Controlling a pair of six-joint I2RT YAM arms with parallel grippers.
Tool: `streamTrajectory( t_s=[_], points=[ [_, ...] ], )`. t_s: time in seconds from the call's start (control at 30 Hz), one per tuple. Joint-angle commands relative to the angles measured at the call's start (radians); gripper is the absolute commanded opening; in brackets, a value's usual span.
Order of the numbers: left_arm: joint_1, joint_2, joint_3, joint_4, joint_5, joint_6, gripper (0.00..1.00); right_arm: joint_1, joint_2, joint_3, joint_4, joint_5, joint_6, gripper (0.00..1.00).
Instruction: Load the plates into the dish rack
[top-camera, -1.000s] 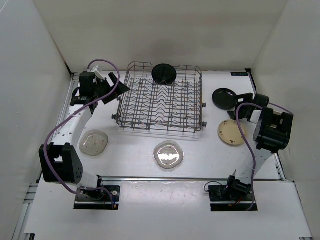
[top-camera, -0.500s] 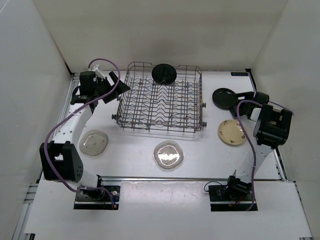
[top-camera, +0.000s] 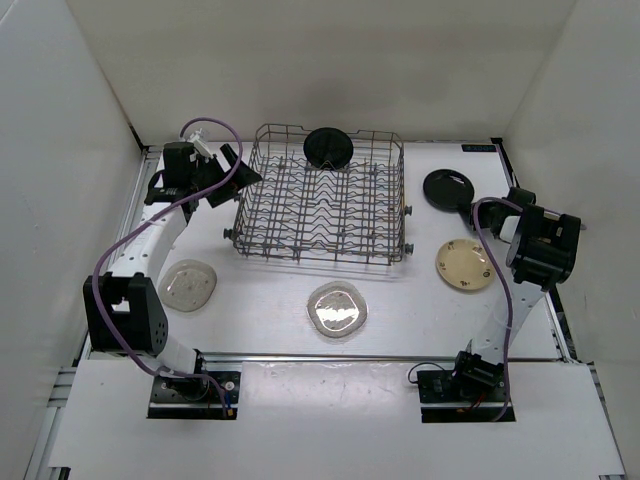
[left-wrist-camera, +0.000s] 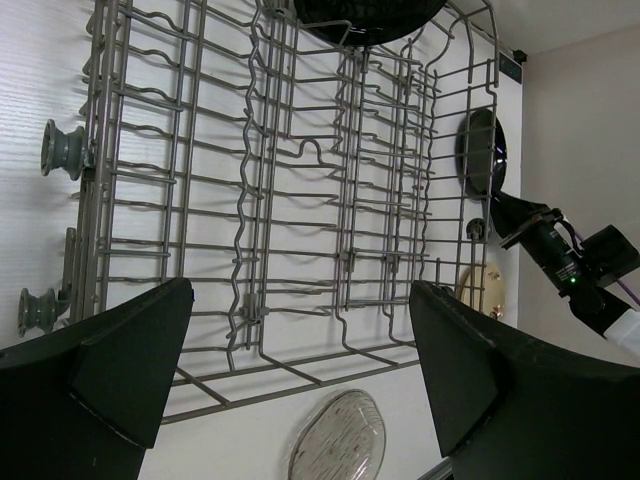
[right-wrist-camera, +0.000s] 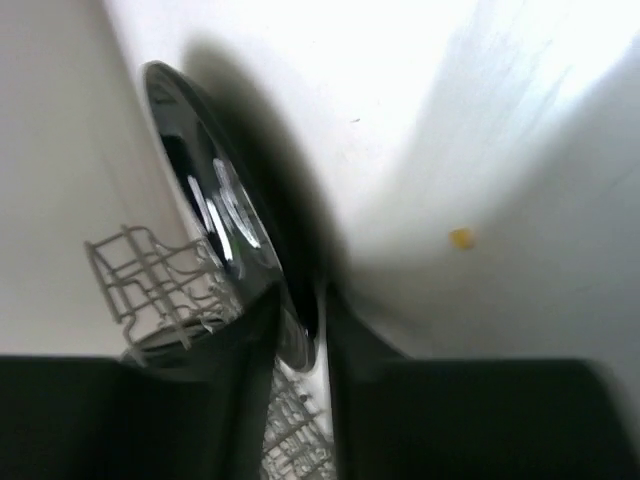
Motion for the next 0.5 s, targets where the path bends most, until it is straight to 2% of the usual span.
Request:
streamTrajectory(
  t_s=[0.0,0.03,0.1,0.4,0.47],
  points=[
    [0.004,-0.005,0.034,0.011,0.013,0.013,1.0,-0.009,0.013,0.027,0.009,0.008,-0.003,0.16],
    [0.004,-0.005,0.034,0.011,0.013,0.013,1.0,-0.009,0.022,0.036,-0.002,-0.003,-0.003,0.07],
    [0.004,-0.005,0.034,0.011,0.013,0.013,1.0,-0.009,0.022,0.047,-0.035,-0.003,-0.012,0.0],
    [0.004,-0.027,0.025,0.011,0.004,0.013,1.0,-0.009,-0.021,0.166,-0.251,-0.023,-0.14,0.0],
    [0.004,-0.05,0.016,0.011,-0.007,0.013,1.0,0.0,-0.062,0.241,-0.362,-0.032,-0.187,0.0]
  ],
)
